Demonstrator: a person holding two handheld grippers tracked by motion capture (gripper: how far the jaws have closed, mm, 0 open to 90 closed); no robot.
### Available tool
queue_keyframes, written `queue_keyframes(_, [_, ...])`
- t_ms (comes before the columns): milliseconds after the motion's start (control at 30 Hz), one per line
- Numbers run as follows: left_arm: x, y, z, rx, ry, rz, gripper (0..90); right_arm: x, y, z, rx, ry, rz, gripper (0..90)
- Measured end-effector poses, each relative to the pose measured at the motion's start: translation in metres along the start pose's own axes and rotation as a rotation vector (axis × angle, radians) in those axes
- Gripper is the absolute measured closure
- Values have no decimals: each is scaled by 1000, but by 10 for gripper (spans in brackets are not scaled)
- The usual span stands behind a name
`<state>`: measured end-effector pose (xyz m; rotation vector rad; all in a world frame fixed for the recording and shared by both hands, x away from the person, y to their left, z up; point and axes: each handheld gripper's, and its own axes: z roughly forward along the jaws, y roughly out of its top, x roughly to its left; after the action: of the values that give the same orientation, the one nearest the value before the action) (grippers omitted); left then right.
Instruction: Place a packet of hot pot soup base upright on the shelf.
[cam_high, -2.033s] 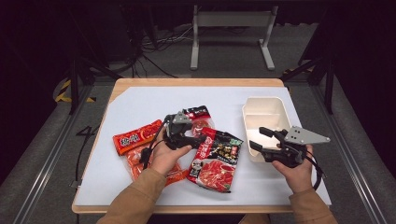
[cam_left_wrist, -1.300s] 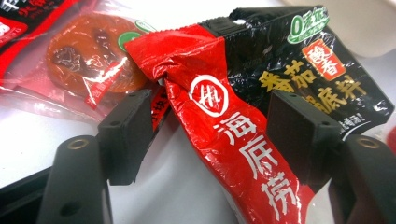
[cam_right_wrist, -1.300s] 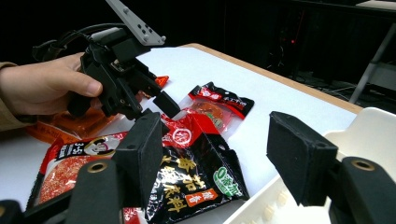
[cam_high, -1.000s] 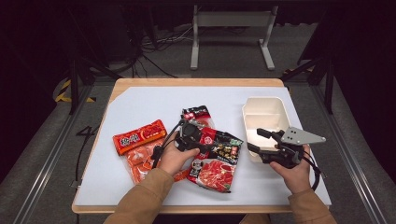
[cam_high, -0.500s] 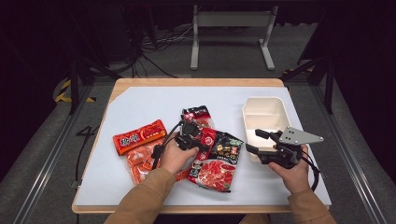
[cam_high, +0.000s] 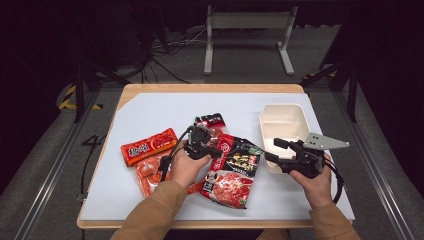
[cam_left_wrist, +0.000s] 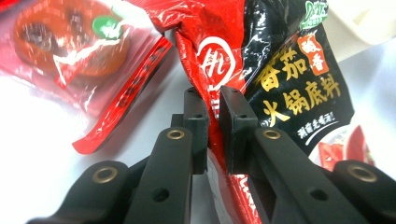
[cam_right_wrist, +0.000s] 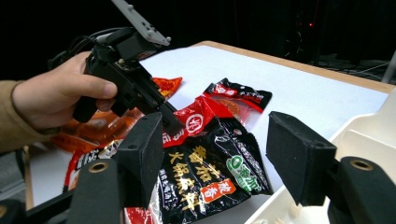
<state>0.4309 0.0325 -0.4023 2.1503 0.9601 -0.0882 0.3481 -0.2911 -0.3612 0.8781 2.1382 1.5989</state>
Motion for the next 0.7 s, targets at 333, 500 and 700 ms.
queue_keyframes(333, [-20,0,-28,-112,-31,46,872,7,10,-12,-16,-44,-67,373])
queue_keyframes(500, [-27,-2,-45,-168,-22,71,876,10,19,-23,-39,-58,-90,373])
queue_keyframes(700, [-36,-2,-63,-239,9,103,878,12,23,-26,-48,-49,-78,373])
